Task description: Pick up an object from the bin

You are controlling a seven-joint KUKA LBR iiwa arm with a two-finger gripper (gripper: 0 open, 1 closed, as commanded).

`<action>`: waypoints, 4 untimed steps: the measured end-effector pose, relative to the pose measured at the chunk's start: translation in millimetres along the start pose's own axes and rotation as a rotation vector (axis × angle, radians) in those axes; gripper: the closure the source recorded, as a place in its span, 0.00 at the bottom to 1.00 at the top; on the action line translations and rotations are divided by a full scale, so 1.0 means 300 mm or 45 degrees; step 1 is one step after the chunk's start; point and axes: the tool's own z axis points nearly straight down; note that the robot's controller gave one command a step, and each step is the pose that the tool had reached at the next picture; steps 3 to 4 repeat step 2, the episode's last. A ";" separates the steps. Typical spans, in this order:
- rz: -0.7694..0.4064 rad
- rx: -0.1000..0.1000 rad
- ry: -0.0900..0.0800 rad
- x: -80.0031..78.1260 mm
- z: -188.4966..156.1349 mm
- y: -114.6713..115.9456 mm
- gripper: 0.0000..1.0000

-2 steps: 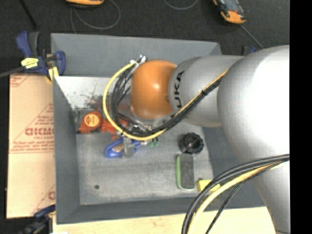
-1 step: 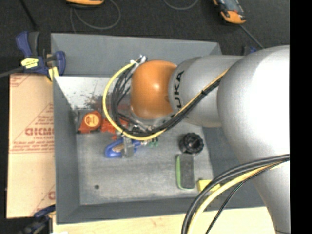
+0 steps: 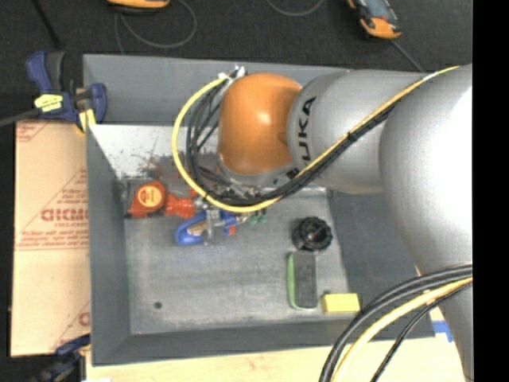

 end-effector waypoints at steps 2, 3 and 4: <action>0.035 -0.001 -0.009 0.020 -0.284 -0.068 1.00; 0.035 -0.001 -0.009 0.020 -0.284 -0.068 1.00; 0.035 -0.001 -0.009 0.020 -0.284 -0.068 1.00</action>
Offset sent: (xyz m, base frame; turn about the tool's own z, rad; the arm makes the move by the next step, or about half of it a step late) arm -0.0023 -0.0210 0.0842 0.0277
